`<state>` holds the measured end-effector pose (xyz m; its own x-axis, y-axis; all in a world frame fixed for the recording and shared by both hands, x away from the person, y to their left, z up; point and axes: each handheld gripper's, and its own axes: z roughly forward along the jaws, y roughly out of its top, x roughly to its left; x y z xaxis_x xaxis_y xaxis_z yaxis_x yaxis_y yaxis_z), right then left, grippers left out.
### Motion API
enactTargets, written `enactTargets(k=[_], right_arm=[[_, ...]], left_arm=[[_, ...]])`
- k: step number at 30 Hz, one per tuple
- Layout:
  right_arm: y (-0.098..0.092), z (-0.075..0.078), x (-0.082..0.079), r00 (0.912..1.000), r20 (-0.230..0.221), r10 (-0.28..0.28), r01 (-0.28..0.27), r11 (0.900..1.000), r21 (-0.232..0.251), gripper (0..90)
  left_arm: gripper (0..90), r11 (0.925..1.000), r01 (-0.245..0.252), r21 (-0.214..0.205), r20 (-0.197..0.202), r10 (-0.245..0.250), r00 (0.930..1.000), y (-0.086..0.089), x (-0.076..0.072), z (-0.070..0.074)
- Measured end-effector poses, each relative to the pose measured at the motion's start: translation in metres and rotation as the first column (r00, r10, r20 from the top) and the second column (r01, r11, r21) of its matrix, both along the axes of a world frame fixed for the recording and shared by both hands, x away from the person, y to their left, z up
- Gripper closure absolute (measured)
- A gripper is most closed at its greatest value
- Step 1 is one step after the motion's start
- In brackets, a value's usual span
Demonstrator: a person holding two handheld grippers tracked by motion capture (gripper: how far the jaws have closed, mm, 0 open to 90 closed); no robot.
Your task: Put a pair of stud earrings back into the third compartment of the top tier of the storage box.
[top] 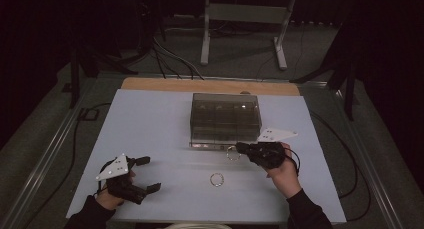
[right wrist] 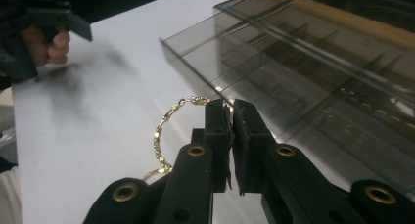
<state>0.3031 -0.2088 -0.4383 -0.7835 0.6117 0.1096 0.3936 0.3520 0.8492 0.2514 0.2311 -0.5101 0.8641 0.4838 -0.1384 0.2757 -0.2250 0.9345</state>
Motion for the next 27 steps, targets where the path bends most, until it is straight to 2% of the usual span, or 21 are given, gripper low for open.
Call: enactTargets(k=[12, 22, 27], right_arm=[[-0.021, 0.004, 0.011, 0.9942, 0.005, -0.107, 0.107, 0.9942, 0.006, 85.6], [-0.035, 0.005, 0.019, 0.9825, 0.006, -0.186, 0.186, 0.9825, 0.007, 85.6], [-0.041, 0.003, 0.024, 0.9727, -0.002, -0.232, 0.232, 0.9726, -0.010, 85.5]], left_arm=[[0.5, 1.0000, -0.002, -0.003, -0.001, 0.002, 1.0000, 0.000, 0.000, 0.000], [0.5, 1.0000, -0.001, 0.003, 0.001, 0.001, 1.0000, 0.000, 0.000, 0.000], [0.5, 1.0000, -0.001, 0.004, 0.000, 0.001, 1.0000, 0.000, 0.000, 0.000]])
